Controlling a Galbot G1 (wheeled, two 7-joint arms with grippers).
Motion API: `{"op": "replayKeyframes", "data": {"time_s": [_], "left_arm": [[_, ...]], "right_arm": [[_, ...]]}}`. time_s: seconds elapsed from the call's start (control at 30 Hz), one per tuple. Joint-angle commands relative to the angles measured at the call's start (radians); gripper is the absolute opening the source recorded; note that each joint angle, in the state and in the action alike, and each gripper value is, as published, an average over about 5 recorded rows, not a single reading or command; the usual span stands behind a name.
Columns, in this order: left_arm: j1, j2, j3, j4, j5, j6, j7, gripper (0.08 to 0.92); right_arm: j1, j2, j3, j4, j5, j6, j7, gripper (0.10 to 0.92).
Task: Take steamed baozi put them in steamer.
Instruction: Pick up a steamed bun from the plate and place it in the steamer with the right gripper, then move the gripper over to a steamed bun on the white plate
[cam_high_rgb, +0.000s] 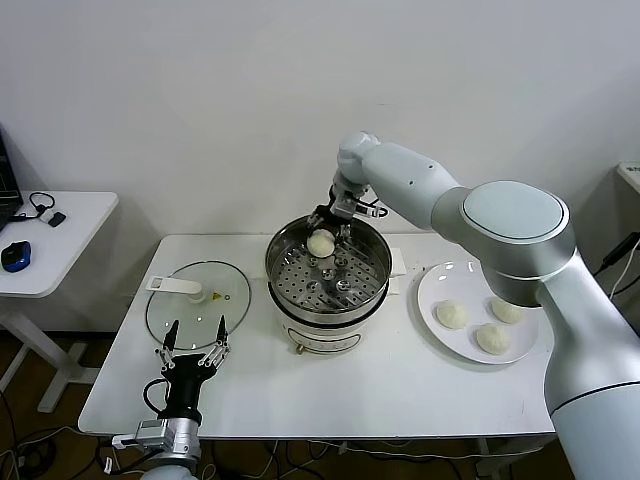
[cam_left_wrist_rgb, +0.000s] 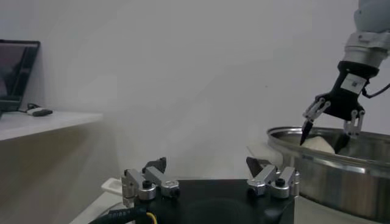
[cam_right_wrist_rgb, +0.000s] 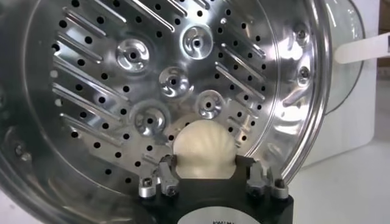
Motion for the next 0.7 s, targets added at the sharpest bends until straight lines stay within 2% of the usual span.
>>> {"op": "replayKeyframes", "data": {"time_s": [0.03, 0.17, 0.3, 0.47, 0.7], "left_arm": [[0.005, -0.035, 0.0, -0.005, 0.003, 0.002, 0.003, 0.823], [0.01, -0.035, 0.002, -0.014, 0.007, 0.004, 0.005, 0.823], [0.013, -0.035, 0.0, -0.021, 0.007, 0.005, 0.005, 0.823], [0.015, -0.034, 0.002, -0.026, 0.008, 0.005, 0.005, 0.823], [0.021, -0.033, 0.013, -0.03, 0.009, 0.002, 0.006, 0.823]], "right_arm": [[0.035, -0.014, -0.02, 0.028, 0.083, 0.049, -0.034, 0.8], [0.105, -0.053, -0.076, 0.093, 0.161, 0.049, -0.084, 0.821], [0.208, -0.122, -0.184, 0.229, 0.313, 0.026, -0.136, 0.823], [0.353, -0.24, -0.352, 0.473, 0.49, -0.258, -0.113, 0.823], [0.482, -0.371, -0.502, 0.636, 0.548, -0.655, -0.098, 0.823]]}}
